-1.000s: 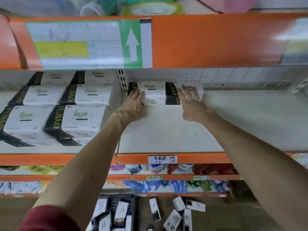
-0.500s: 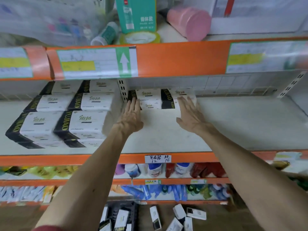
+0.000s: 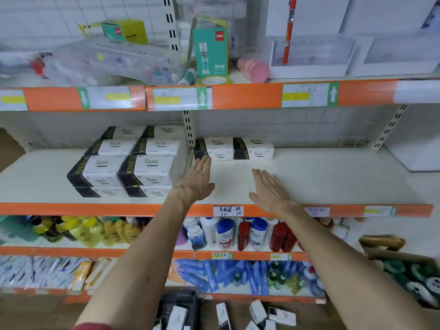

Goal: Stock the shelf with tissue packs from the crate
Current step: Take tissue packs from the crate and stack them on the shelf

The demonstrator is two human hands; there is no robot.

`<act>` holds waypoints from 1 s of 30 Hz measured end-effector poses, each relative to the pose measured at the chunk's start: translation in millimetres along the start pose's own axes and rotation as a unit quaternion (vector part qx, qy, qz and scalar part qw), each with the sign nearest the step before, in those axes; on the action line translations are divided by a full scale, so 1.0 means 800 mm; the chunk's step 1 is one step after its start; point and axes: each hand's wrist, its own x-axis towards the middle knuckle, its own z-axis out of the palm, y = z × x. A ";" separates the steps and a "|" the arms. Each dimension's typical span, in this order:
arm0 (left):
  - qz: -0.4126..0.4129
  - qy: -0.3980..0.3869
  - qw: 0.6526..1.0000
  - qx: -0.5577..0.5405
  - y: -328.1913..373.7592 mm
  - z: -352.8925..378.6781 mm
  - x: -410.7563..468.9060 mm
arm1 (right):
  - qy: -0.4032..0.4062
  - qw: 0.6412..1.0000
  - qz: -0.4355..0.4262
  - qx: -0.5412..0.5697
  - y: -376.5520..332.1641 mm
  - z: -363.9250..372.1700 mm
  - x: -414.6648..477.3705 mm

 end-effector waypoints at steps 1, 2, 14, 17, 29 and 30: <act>0.005 0.002 1.000 -0.009 0.000 -0.008 -0.014 | -0.006 1.000 0.002 0.006 -0.011 0.004 -0.009; 0.014 0.008 1.000 -0.011 -0.002 -0.014 -0.027 | -0.008 1.000 0.005 0.010 -0.023 0.009 -0.017; -0.053 0.053 0.996 -0.051 -0.186 -0.076 -0.293 | -0.008 0.999 -0.036 0.017 -0.263 0.066 -0.113; -0.098 0.016 0.995 0.007 -0.251 -0.055 -0.374 | -0.016 0.998 -0.064 0.012 -0.342 0.090 -0.148; -0.164 -0.096 0.982 0.011 -0.368 0.016 -0.501 | -0.044 0.987 -0.151 -0.010 -0.497 0.151 -0.200; -0.159 -0.102 0.982 0.006 -0.373 0.024 -0.499 | -0.053 0.988 -0.143 -0.006 -0.496 0.157 -0.196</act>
